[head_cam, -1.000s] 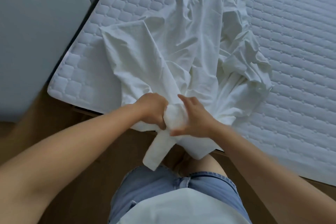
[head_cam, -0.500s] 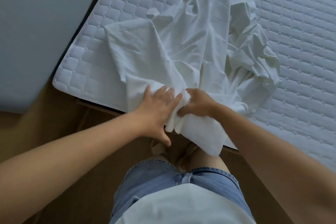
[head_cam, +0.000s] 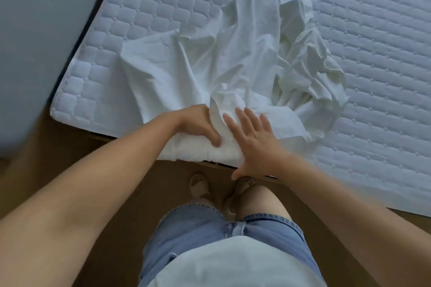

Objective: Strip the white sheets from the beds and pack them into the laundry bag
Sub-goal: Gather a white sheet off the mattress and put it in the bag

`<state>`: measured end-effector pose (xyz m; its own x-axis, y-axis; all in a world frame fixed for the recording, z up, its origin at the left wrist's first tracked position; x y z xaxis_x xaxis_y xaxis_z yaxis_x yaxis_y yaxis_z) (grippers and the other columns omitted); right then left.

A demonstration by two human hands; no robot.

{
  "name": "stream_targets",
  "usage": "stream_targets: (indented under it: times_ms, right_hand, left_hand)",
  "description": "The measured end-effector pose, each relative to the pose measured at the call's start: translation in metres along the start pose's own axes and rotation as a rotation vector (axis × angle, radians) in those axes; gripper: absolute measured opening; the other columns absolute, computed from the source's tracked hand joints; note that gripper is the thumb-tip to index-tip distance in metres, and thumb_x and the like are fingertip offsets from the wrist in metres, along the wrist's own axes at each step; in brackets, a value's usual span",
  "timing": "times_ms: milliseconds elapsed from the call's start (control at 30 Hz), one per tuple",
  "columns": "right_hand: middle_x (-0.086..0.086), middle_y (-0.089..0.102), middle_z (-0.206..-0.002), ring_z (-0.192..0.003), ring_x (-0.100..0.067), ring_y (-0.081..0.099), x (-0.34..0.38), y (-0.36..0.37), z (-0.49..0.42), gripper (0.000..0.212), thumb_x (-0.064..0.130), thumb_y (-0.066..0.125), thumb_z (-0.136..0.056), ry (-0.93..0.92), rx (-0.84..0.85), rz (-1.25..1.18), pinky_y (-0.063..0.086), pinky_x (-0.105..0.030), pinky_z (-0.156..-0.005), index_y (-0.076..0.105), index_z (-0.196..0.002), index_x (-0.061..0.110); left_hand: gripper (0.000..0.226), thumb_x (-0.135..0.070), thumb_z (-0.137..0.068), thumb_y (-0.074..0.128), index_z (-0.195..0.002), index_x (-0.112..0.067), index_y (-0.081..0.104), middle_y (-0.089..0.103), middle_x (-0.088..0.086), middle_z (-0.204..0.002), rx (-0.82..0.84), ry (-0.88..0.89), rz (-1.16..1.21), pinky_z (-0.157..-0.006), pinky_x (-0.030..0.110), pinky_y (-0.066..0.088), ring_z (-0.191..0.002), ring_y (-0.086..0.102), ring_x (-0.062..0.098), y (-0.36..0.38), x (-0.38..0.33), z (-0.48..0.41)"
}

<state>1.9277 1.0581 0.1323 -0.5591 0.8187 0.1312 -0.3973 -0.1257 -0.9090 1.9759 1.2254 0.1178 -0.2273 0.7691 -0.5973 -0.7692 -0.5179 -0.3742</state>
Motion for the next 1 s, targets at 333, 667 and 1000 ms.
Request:
stream_targets:
  times_ms: [333,667,1000]
  right_hand:
    - [-0.007,0.065,-0.115,-0.108,-0.029,0.059,-0.038,-0.006,-0.043,0.067,0.036,0.08,-0.069,0.291,0.056,-0.503,0.044,-0.034,-0.087,0.054,-0.128,0.016]
    - [-0.004,0.068,-0.106,-0.102,-0.026,0.063,-0.122,0.019,-0.083,0.055,0.032,0.084,-0.06,0.501,0.385,-0.863,0.051,-0.036,-0.088,0.065,-0.109,0.016]
    - [-0.007,-0.02,-0.156,-0.144,-0.034,-0.017,-0.112,0.109,-0.114,0.115,0.068,0.061,-0.073,0.369,0.176,-0.229,-0.001,-0.064,-0.111,-0.025,-0.145,0.039]
  left_hand:
    - [0.111,-0.075,-0.065,0.065,-0.151,-0.025,0.016,0.027,0.004,-0.152,-0.201,-0.028,-0.557,-0.112,0.054,0.02,-0.139,0.026,0.028,0.002,-0.01,-0.005]
    - [0.082,-0.048,-0.073,0.067,-0.145,-0.023,0.036,0.064,0.007,-0.108,-0.45,0.351,-0.798,-0.081,0.037,0.036,-0.096,0.061,0.031,0.015,0.001,-0.104]
    - [0.09,-0.059,-0.066,0.067,-0.145,-0.032,0.034,0.037,0.005,-0.141,-0.348,0.083,-0.651,-0.108,0.045,0.021,-0.133,0.03,0.028,-0.004,0.032,-0.203]
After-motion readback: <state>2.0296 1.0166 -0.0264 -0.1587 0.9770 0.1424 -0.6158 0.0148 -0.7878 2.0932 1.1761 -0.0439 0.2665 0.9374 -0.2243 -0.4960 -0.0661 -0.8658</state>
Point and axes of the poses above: each hand's wrist, its own z-axis away from the middle knuckle, its own y-axis out of the palm, x = y × z, the point moved 3 cm from there along -z, towards the middle knuckle
